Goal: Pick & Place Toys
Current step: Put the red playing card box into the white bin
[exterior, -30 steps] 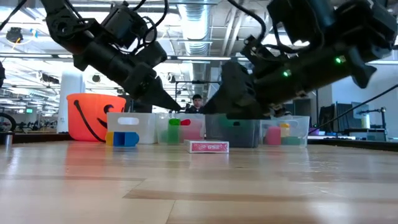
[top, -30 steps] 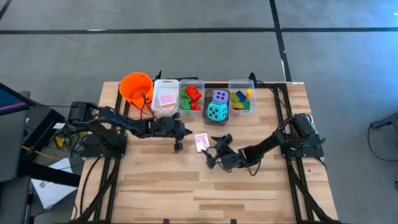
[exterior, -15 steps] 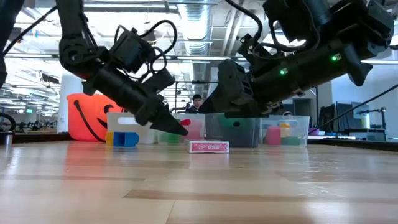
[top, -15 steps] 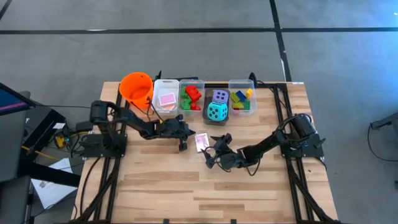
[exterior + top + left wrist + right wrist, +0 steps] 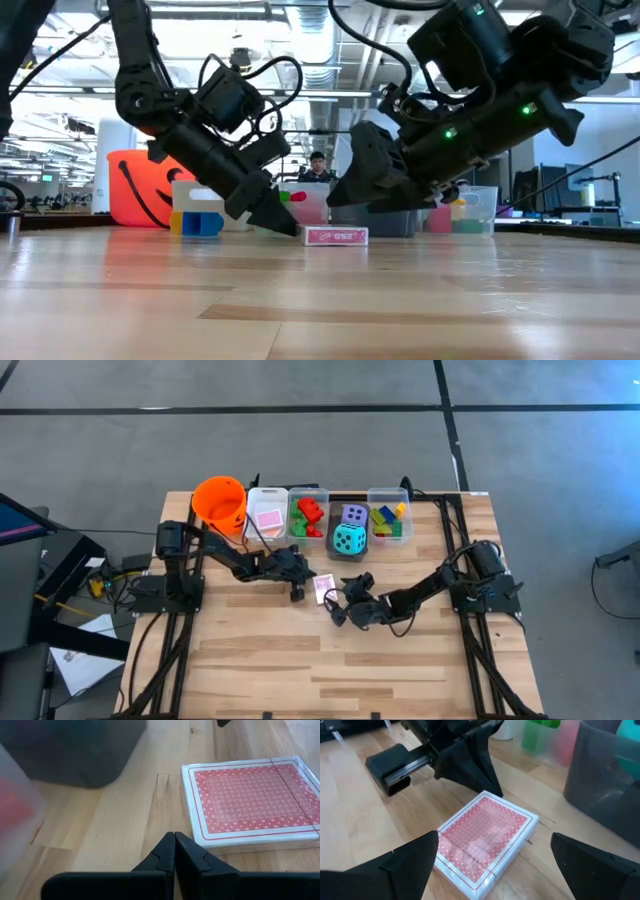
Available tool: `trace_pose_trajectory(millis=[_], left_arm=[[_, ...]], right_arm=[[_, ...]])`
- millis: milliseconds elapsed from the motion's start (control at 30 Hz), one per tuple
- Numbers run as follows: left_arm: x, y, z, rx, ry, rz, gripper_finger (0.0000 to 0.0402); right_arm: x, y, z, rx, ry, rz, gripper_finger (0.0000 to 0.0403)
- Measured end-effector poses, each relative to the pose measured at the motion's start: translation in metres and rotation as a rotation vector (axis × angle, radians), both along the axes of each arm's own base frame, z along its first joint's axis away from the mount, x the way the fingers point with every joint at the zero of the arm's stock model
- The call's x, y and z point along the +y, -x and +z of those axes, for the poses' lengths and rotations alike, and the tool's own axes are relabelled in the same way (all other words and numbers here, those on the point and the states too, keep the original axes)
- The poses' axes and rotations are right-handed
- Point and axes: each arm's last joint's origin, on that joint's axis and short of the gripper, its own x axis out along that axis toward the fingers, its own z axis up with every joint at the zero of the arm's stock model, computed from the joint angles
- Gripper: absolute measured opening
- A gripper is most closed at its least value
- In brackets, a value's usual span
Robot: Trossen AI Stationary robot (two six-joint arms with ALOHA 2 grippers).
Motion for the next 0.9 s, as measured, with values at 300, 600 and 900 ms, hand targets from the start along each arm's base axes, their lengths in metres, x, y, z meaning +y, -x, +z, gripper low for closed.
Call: trace_pose_trajectory(millis=[300, 600, 900], left_arm=[[-0.019, 0.001, -0.001, 0.035, 0.045, -0.028, 0.0], [-0.046, 0.005, 0.016, 0.039, 0.116, -0.114, 0.0], [-0.068, 0.01, 0.037, 0.017, 0.093, -0.131, 0.0]], right_arm=[[-0.002, 0.003, -0.004, 0.05, -0.005, 0.0, 0.0379], [-0.019, 0.01, -0.012, 0.133, -0.041, -0.122, 0.0379], [-0.01, 0.008, -0.008, 0.132, 0.035, -0.045, 0.0379]])
